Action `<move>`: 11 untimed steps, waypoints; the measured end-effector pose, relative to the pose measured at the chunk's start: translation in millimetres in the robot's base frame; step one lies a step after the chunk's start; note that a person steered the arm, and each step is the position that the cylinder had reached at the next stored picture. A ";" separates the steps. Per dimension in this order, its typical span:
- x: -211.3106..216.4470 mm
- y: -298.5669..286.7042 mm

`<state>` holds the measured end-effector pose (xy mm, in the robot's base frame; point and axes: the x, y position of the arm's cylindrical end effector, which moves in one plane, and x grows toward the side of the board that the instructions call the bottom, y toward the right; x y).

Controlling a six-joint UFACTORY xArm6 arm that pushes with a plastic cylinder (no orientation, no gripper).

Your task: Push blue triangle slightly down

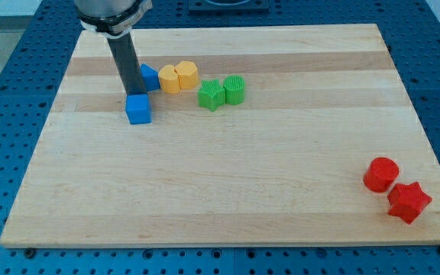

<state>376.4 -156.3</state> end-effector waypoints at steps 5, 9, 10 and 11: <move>-149.2 -31.5; -3.7 -16.5; 23.8 -12.0; 24.2 -7.7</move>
